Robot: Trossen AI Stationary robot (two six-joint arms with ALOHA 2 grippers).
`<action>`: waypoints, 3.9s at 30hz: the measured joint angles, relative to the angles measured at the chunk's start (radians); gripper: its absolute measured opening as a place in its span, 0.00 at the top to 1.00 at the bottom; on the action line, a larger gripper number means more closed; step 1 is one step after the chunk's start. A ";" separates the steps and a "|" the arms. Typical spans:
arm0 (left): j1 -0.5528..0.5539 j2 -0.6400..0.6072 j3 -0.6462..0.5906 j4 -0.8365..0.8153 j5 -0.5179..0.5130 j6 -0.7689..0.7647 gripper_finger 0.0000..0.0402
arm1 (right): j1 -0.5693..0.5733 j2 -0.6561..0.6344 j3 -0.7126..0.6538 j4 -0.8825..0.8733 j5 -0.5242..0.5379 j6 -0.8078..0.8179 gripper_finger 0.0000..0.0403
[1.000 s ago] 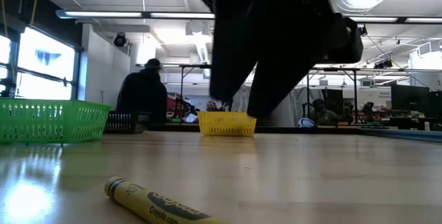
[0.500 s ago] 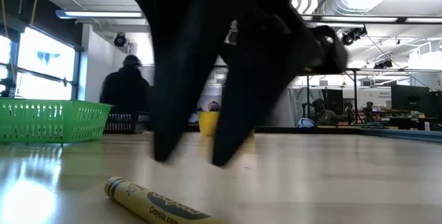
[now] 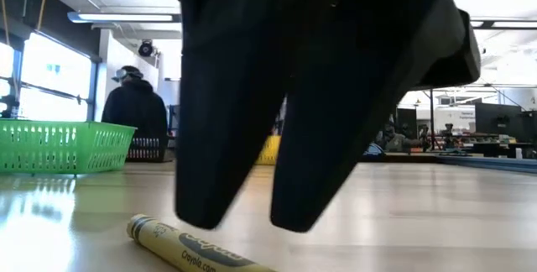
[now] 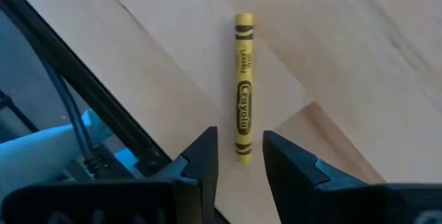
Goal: Sort crayons
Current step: Put the yellow crayon into the yellow bin
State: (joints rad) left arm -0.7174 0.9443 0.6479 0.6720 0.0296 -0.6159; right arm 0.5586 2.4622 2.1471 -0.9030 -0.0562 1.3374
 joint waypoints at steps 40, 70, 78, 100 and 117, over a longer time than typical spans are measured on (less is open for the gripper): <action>0.000 0.000 0.001 -0.130 -0.072 -0.008 0.78 | -0.033 0.045 0.000 -0.170 0.054 -0.142 0.92; 0.000 0.000 0.000 -0.191 -0.243 0.009 0.78 | -0.129 -0.386 -0.003 -0.655 0.472 -0.575 0.96; 0.000 0.003 0.000 -0.199 -0.368 0.082 0.78 | -0.221 -0.534 -0.002 -0.628 0.567 -0.876 0.95; 0.012 -0.006 0.000 -0.205 -0.646 0.443 0.78 | -0.822 -0.890 -0.929 0.605 0.213 -1.184 0.95; 0.241 -0.349 0.001 -0.305 -0.899 0.935 0.78 | -0.993 -0.727 -1.179 1.053 0.055 -1.021 0.95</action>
State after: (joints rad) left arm -0.4762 0.5958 0.6487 0.3672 -0.8694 0.3195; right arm -0.4343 1.7353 0.9679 0.1504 -0.0008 0.3167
